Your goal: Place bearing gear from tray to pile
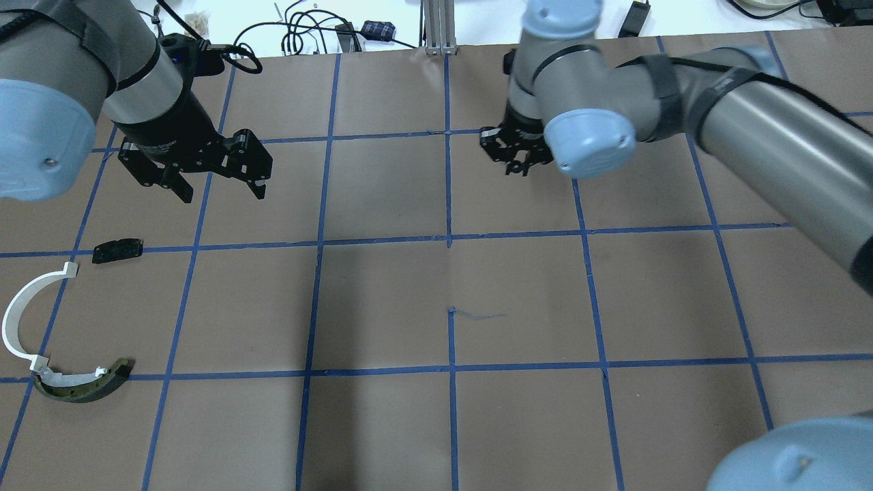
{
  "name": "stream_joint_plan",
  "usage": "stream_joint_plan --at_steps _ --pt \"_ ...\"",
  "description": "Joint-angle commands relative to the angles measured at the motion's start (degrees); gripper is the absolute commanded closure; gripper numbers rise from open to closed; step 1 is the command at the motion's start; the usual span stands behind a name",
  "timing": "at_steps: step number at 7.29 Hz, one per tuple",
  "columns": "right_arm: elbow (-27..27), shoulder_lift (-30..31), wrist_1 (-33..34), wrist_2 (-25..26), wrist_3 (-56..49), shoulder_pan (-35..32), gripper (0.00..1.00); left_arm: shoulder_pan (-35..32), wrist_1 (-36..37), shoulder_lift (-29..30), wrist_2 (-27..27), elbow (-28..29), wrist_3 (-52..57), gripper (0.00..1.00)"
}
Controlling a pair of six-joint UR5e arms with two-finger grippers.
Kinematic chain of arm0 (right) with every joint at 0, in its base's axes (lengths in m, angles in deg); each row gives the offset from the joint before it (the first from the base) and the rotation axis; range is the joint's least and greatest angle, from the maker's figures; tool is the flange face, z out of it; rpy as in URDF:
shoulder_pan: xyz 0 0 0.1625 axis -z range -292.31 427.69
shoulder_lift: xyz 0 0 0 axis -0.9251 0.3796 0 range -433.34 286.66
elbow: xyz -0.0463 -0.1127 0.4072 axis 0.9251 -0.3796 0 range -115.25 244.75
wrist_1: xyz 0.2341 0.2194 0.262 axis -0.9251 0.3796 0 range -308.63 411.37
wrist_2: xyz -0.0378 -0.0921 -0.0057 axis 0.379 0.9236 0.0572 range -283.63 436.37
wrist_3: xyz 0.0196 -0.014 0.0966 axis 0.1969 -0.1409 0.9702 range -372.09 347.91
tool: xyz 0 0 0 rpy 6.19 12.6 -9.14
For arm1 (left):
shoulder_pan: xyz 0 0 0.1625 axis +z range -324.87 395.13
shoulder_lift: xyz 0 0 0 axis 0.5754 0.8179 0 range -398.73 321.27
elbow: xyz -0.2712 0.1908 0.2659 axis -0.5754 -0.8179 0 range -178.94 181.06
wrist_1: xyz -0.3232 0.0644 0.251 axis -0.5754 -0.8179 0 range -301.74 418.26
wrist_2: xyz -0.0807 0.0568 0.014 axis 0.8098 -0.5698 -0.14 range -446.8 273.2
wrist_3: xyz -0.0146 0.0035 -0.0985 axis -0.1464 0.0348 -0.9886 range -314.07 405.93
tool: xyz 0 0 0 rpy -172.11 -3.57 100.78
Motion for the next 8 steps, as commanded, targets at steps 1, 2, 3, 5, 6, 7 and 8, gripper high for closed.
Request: stream_joint_plan --at_steps 1,2,3,5,6,7,8 --pt "0.5 -5.5 3.7 -1.1 14.7 -11.2 0.97 0.2 -2.5 -0.1 -0.2 -0.1 -0.4 0.00" --pt "1.5 -6.1 3.9 -2.8 14.3 -11.4 0.82 0.2 -2.6 -0.2 -0.2 0.0 -0.5 0.00" --pt "1.6 -6.2 3.9 -2.1 13.7 -11.4 0.15 0.2 -2.3 -0.2 -0.1 0.1 -0.6 0.00" --pt "-0.3 -4.8 3.0 -2.5 12.7 -8.5 0.00 0.4 -1.9 0.7 0.0 0.0 -0.6 0.00" --pt "-1.6 -1.7 -2.5 -2.5 3.6 -2.8 0.00 0.4 -1.6 1.6 0.1 -0.1 -0.4 0.00" --pt "-1.6 2.1 -8.6 -2.0 -10.4 5.9 0.00 -0.1 3.2 2.9 0.6 0.0 -1.1 0.00" --pt "-1.2 5.5 -13.6 -1.7 -21.9 14.5 0.00 -1.2 5.1 4.3 1.1 -0.2 -2.2 0.00"
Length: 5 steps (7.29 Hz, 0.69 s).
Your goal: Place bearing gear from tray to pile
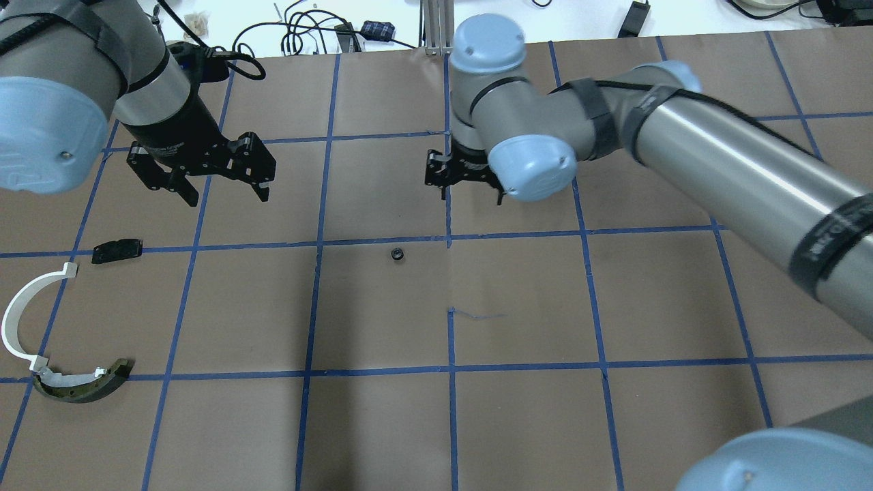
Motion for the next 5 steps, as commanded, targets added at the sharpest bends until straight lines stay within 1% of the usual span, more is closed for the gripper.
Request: stream_joint_plan --at_steps 1,2,3,4,5 --pt "0.1 5.9 -9.6 3.6 -28.3 18.1 0.00 -4.9 3.9 4.1 0.3 -0.1 -3.3 0.00" --pt "0.1 6.1 -10.8 4.3 -41.1 27.9 0.00 -9.0 8.3 7.3 0.3 -0.1 -4.2 0.00" --pt "0.5 6.0 -10.5 4.4 -54.5 36.7 0.00 -11.4 12.3 10.4 0.4 -0.1 -4.2 0.00" --pt "0.8 5.8 -9.5 4.2 -61.6 44.7 0.00 -13.0 16.5 13.8 0.5 -0.3 -4.2 0.00" --pt "0.9 4.2 -7.5 4.0 -66.8 52.5 0.00 -14.5 19.3 16.7 0.5 -1.0 -4.0 0.00"
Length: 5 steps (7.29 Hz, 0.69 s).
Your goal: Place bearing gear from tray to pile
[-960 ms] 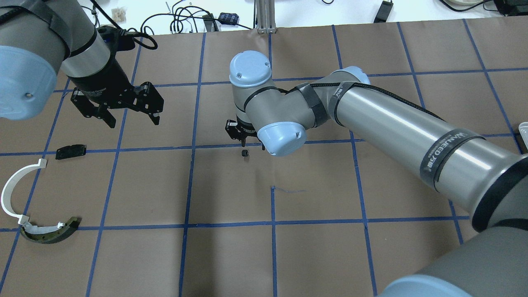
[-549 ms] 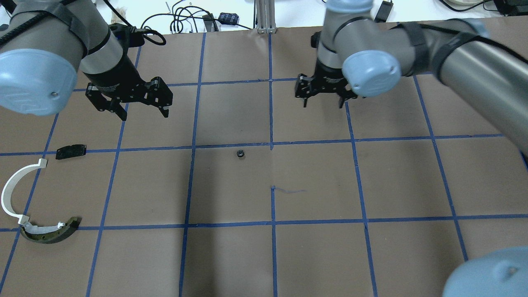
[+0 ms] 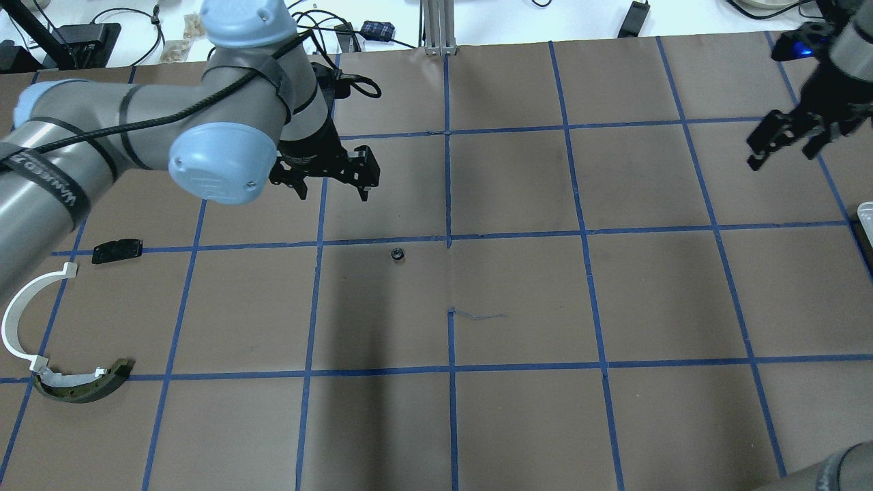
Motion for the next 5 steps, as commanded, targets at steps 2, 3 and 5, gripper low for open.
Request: stream_joint_plan --at_steps 2,3,5 --pt "0.3 -10.6 13.9 -0.4 -13.1 18.5 0.00 -4.5 8.5 8.7 -0.1 -2.3 1.1 0.02" --pt "0.4 -13.4 16.9 0.3 -14.5 20.1 0.00 -4.8 11.3 10.5 0.0 -3.0 1.3 0.02" --pt "1.5 -15.7 17.6 0.2 -15.4 21.8 0.00 -4.8 11.5 13.7 -0.6 -3.6 2.7 0.02"
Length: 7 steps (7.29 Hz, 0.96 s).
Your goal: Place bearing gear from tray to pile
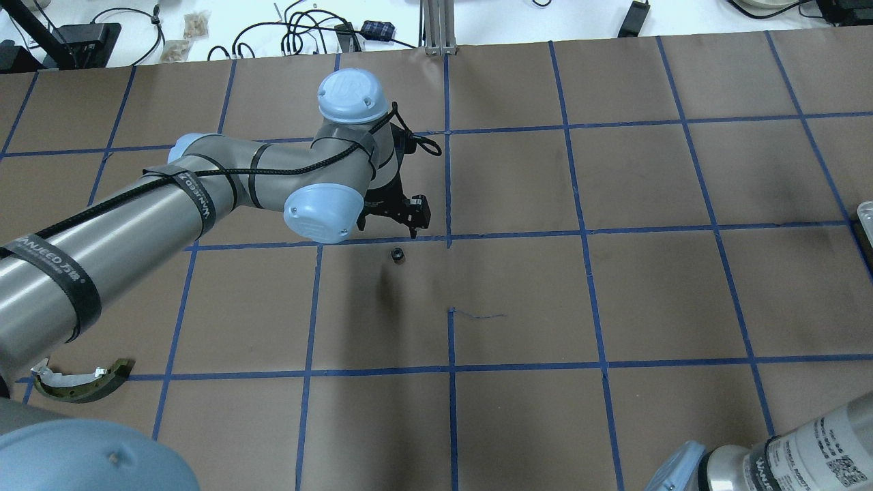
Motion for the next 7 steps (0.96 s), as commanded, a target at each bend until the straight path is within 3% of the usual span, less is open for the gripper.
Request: stream_joint_plan --at_steps 1,2,3,5,6,7 --pt "0.9 -2.4 1.3 0.0 -0.1 1.0 0.00 -0.1 0.5 3.0 -0.1 -0.7 1.6 0.02" --pt "1.0 -2.7 1.4 0.1 -0.2 1.0 0.01 -0.1 0.1 3.2 -0.1 -0.7 1.6 0.02" --pt "1.3 -2.5 1.4 0.2 -0.5 1.0 0.01 -0.1 0.0 3.3 0.0 -0.7 1.3 0.13" --pt "1.3 -2.8 1.4 -0.1 -0.3 1.0 0.15 -0.1 -0.1 3.4 -0.2 -0.7 1.2 0.47" --pt "1.3 -2.8 1.4 0.0 -0.3 1.0 0.33 -0.1 -0.2 3.4 -0.3 -0.7 1.1 0.68" --pt "1.1 -2.8 1.3 0.0 -0.4 1.0 0.44 -0.2 -0.3 3.5 -0.2 -0.7 0.6 0.90"
